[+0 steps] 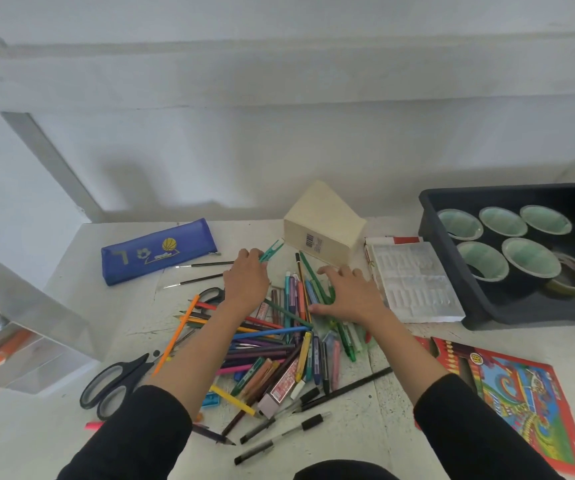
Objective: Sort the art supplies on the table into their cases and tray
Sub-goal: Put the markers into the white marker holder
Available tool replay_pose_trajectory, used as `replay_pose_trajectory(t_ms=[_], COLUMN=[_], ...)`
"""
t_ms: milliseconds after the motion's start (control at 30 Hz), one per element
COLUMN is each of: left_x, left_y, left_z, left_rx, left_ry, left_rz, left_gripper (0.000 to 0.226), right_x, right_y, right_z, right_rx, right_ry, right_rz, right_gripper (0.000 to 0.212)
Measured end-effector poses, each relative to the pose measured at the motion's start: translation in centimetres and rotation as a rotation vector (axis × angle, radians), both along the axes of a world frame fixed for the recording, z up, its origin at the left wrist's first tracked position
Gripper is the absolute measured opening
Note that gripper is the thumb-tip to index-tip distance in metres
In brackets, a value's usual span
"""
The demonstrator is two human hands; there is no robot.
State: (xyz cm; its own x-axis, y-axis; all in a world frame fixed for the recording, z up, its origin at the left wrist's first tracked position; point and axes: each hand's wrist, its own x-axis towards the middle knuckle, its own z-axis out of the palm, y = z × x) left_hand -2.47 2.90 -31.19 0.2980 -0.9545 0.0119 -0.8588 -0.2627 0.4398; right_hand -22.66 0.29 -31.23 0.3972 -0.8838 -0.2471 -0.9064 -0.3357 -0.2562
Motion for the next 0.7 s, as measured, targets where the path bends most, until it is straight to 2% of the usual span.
replay_pose_trajectory(t_ms=[133,467,600,700], left_x=[-0.9,-1.8,-1.6,-1.6], left_y=[0.9,2.2,2.6,3.2], left_z=[-0.1,-0.1,0.4,0.5], left_rx=[0.017,0.041,0.048,0.056], left_ry=[0.001,0.069,0.075,0.084], left_rz=[0.001,0.016,0.033,0.032], left_gripper=[0.030,0.031,0.030,0.031], right_x=[0.2,-1.0,-0.6,-0.1], right_y=[-0.3,-0.7,-0.4,0.2], right_z=[-0.1,0.3,0.2,0.2], right_rx=[0.034,-0.090,-0.020,-0.029], right_ry=[-0.067,0.001,0.073,0.080], right_rz=[-0.048,-0.042,-0.026,-0.056], right_gripper=[0.061,0.054,0.054,0.043])
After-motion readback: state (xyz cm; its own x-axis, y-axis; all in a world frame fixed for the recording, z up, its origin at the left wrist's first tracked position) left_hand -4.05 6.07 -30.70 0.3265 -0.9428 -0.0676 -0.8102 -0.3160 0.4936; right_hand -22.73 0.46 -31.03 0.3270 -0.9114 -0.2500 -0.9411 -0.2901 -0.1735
